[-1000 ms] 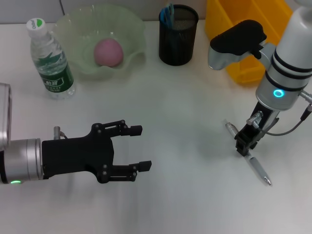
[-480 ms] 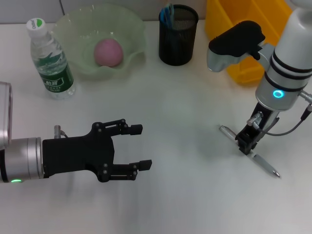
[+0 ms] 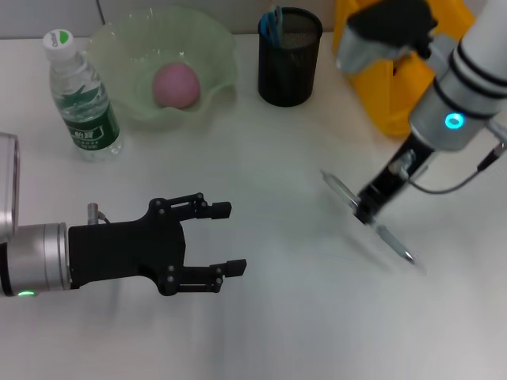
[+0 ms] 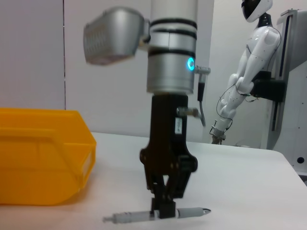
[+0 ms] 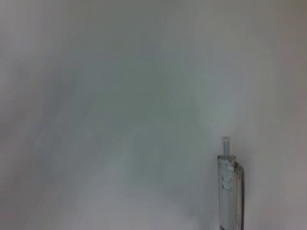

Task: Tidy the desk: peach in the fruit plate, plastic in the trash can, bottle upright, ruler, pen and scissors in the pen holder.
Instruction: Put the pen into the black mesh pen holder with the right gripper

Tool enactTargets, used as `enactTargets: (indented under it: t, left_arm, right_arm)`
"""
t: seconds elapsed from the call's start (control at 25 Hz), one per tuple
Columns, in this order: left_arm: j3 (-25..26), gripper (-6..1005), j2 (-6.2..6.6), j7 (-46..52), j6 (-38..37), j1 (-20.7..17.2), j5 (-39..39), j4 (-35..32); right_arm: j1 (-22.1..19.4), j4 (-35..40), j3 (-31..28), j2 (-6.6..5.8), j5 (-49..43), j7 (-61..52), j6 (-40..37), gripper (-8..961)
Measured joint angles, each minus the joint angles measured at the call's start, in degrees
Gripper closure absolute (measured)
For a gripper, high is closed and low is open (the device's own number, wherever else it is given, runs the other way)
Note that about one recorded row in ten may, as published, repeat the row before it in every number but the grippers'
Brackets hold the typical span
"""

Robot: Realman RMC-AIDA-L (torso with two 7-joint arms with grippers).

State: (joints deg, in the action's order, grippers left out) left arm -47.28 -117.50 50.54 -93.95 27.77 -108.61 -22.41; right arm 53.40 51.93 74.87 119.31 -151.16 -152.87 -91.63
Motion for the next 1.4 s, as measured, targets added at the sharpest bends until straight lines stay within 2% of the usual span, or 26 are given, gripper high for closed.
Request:
enactTargets:
  t: [0.08,0.12,0.16,0.2,0.28,0.44,0.64,0.68,0.76,0.88,1.04,1.08,1.16,1.2,1.24,1.28,1.32,1.4]
  left_arm:
    - [0.14,193,0.02,-0.01,0.0,-0.02,0.17,0.0]
    - [0.14,193,0.02,-0.01,0.0,-0.02,0.17,0.0]
    - [0.39,193,0.05,-0.04,0.0,-0.05,0.26,0.0]
    - [0.39,193,0.05,-0.04,0.0,-0.05,0.26,0.0]
    - [1.46,193,-0.07,-0.26,0.04,-0.19,0.34,-0.06]
    - [2.0,193,-0.17,-0.35,0.07,-0.27,0.36,-0.15]
    - [4.27,192,-0.64,-0.12,0.62,-0.22,0.45,-0.29]
    - [5.59,192,-0.76,-0.18,0.82,-0.22,0.5,-0.09]
    - [6.31,192,-0.85,-0.28,0.85,-0.28,0.51,-0.04]
    - [9.25,192,-0.99,-0.66,0.88,-0.54,0.52,0.29]
    - [10.79,193,-1.02,-0.79,0.88,-0.6,0.62,0.84]
    - [12.05,193,-1.06,-1.12,0.89,-0.64,1.17,1.38]
    - [12.63,193,-1.06,-1.38,0.93,-0.67,1.51,1.74]
    - [13.2,193,-1.05,-1.61,1.0,-0.74,1.84,2.07]
    - [13.93,193,-1.05,-1.82,1.1,-0.86,2.16,2.33]
    - [14.76,193,-1.06,-2.07,1.24,-1.09,2.59,2.66]
    - [14.76,193,-1.06,-2.07,1.24,-1.09,2.59,2.66]
    - [15.52,192,-1.08,-2.79,1.49,-1.54,3.74,3.41]
  right_arm:
    - [-1.89,3.76,-4.26,-0.06,2.93,3.35,0.08,828]
    - [-1.89,3.76,-4.26,-0.06,2.93,3.35,0.08,828]
    - [-3.45,5.91,-7.23,-0.11,4.68,5.96,0.81,828]
    - [-3.45,5.91,-7.23,-0.11,4.68,5.96,0.81,828]
    - [-5.69,7.68,-11.03,-0.14,8.78,10.54,2.2,828]
    - [-7.91,8.57,-12.87,-0.18,13.51,15.07,4.27,827]
    - [-11.89,8.84,-14.58,-0.21,21.48,23.25,9.21,827]
    - [-13.95,8.59,-14.69,-0.21,25.84,27.38,12.17,827]
    - [-14.6,8.38,-14.7,-0.21,27.44,28.86,13.27,828]
    - [-16.64,5.24,-15.05,-0.22,35.96,36.98,18.52,828]
    - [-17.0,1.48,-15.91,-0.22,41.67,43.38,21.59,828]
    - [-16.96,-1.75,-16.83,-0.22,45.97,48.02,23.8,828]
    - [-16.92,-2.75,-17.28,-0.22,47.7,49.75,24.39,828]
    - [-16.78,-5.61,-18.71,-0.22,52.5,54.69,25.2,828]
    - [-16.78,-5.61,-18.71,-0.22,52.5,54.69,25.2,828]
    - [-16.7,-8.08,-20.13,-0.22,57.77,60.1,25.45,827]
    - [-16.7,-8.08,-20.13,-0.22,57.77,60.1,25.45,827]
    - [-16.6,-11.48,-21.48,-0.22,64.46,66.8,25.67,827]
